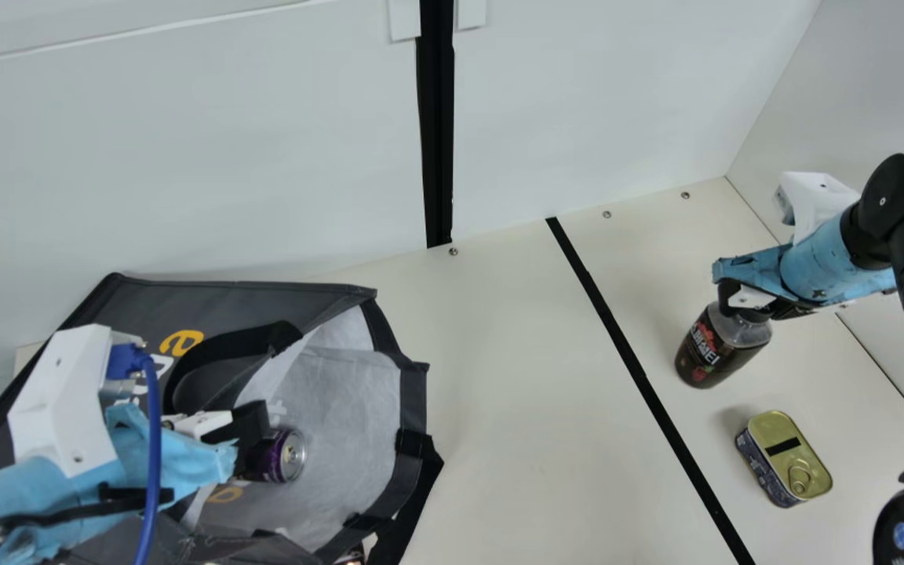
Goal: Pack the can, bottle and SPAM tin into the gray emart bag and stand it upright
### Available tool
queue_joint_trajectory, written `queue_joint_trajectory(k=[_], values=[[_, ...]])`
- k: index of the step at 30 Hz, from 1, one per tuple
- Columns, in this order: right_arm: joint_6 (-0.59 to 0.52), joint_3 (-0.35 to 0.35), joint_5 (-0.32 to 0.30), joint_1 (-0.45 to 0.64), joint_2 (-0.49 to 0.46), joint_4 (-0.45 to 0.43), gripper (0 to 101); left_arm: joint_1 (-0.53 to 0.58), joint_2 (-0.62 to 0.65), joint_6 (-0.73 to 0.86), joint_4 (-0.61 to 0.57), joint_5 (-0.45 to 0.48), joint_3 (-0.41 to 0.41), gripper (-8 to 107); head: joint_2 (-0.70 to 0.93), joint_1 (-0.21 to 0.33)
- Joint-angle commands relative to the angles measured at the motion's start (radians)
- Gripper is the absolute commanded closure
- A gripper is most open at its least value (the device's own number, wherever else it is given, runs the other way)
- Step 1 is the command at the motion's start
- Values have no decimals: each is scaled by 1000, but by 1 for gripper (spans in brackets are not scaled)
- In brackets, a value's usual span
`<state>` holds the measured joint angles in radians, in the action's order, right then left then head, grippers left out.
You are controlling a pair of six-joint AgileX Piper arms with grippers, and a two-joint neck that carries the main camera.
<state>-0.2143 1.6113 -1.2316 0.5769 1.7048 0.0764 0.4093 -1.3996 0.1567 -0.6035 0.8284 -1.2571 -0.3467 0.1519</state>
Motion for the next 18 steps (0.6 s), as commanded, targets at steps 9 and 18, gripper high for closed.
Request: queue_joint_trajectory(k=[9, 18], values=[[-46, 22, 12, -15, -28, 26, 101, 0, 0, 0, 0, 0, 0, 107, -2, 23], [-78, 14, 12, -48, -70, 37, 101, 0, 0, 0, 0, 0, 0, 107, -2, 23]])
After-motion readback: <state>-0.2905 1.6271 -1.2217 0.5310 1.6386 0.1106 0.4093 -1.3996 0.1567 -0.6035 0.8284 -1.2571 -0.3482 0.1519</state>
